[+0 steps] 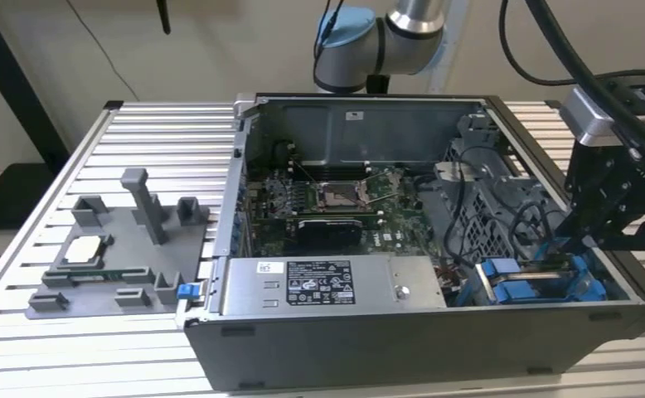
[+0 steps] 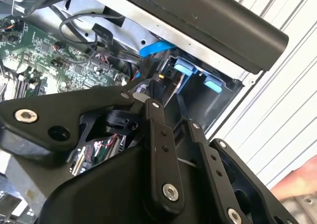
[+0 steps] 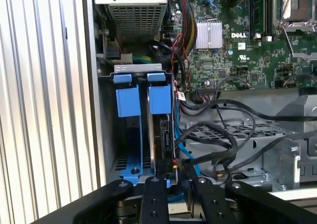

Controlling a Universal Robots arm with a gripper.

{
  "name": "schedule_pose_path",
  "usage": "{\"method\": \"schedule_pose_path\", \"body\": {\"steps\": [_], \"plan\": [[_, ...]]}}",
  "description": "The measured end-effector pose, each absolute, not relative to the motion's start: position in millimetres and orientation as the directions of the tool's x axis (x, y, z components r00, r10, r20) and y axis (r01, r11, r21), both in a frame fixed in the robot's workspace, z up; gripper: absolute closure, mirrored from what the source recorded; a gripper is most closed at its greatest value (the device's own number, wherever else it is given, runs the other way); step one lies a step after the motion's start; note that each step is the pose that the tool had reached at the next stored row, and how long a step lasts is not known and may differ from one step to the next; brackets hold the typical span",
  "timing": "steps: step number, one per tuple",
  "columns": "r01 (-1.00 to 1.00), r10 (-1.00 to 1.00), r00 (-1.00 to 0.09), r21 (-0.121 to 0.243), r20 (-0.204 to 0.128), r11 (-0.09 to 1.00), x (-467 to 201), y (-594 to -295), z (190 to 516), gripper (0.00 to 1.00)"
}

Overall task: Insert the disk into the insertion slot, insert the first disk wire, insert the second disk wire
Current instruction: 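Insert the first disk wire, then insert the second disk wire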

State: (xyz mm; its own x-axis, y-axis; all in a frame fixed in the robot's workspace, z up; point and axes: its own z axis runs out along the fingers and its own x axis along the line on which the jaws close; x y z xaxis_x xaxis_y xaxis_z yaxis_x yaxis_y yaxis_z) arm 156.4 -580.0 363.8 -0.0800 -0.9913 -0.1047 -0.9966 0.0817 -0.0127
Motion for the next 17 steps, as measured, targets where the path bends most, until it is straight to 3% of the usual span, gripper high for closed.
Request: {"method": "schedule_pose_path", "body": {"steps": [17], "plan": [[-0.996,-0.991,-0.081,-0.015,-0.105,0.083,156.3,-576.7,365.0,0.0]]}}
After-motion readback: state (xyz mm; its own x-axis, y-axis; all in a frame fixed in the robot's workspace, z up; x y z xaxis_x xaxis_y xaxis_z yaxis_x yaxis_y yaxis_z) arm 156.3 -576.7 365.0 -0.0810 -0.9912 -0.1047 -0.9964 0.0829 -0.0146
